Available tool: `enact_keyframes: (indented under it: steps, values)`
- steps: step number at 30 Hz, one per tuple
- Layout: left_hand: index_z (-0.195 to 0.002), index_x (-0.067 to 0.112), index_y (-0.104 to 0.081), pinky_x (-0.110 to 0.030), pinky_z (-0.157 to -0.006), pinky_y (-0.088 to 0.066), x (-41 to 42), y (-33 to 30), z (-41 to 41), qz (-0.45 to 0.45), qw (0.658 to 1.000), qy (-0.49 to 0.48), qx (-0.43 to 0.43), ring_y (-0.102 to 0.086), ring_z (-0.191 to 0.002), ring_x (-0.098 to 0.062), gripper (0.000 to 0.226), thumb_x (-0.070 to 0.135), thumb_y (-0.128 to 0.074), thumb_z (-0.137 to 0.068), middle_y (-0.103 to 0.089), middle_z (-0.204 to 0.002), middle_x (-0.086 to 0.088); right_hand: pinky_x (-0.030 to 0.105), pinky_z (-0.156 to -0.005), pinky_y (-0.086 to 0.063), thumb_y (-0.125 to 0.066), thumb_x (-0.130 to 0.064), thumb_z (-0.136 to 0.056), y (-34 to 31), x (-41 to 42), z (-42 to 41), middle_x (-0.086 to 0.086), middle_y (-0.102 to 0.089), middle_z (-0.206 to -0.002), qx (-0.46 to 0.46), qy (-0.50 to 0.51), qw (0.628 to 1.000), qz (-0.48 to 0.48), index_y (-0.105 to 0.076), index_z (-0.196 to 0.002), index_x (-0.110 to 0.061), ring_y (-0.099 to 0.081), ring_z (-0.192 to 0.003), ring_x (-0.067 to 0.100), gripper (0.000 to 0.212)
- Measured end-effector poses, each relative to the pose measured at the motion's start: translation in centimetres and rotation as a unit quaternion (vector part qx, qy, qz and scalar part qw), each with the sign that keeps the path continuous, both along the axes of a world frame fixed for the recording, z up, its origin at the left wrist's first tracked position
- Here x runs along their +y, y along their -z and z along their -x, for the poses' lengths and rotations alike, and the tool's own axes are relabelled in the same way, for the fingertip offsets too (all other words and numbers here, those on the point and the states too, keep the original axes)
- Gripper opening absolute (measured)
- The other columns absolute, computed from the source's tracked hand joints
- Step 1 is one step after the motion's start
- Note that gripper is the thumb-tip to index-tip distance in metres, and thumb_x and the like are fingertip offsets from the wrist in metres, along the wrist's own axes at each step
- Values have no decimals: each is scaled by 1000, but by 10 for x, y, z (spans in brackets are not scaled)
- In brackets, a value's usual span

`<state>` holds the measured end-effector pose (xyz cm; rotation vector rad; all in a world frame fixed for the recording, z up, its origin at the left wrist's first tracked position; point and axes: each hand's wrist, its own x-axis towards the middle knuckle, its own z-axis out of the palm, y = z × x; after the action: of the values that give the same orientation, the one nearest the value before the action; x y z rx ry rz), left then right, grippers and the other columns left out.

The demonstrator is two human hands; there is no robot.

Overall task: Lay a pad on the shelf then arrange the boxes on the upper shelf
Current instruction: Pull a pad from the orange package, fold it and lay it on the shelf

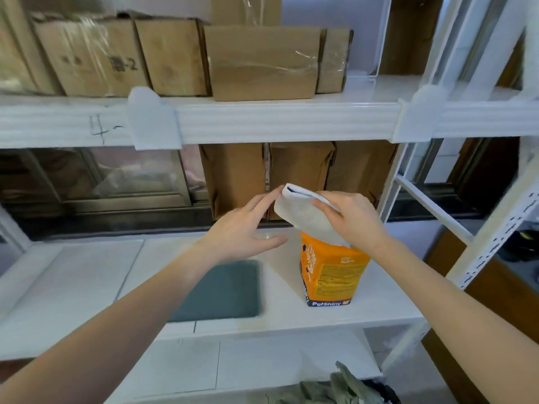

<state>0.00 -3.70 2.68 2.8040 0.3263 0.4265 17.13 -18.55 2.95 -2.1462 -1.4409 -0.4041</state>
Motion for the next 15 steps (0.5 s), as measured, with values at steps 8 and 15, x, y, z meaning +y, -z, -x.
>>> enact_keyframes:
  steps: [8,15]
  values:
    - [-143,48,2,-24,-96,-43,-22,-48,97,299,950,21,-85,-56,-117,-12,82,59,-51,-82,-28,-150,14,31,-65,-46,-44,-36,-95,-46,5,137,7,-71,-93,38,-97,995,-10,-66,-109,-17,-64,-88,29,32]
    - [-146,29,-13,-5,-83,-34,-32,-70,180,314,939,16,-138,-47,-116,-3,76,59,-42,-83,-45,-131,12,34,-61,-42,-30,-44,-96,-64,8,219,-3,-56,-61,64,-138,987,50,-62,-115,-33,-55,-64,19,39]
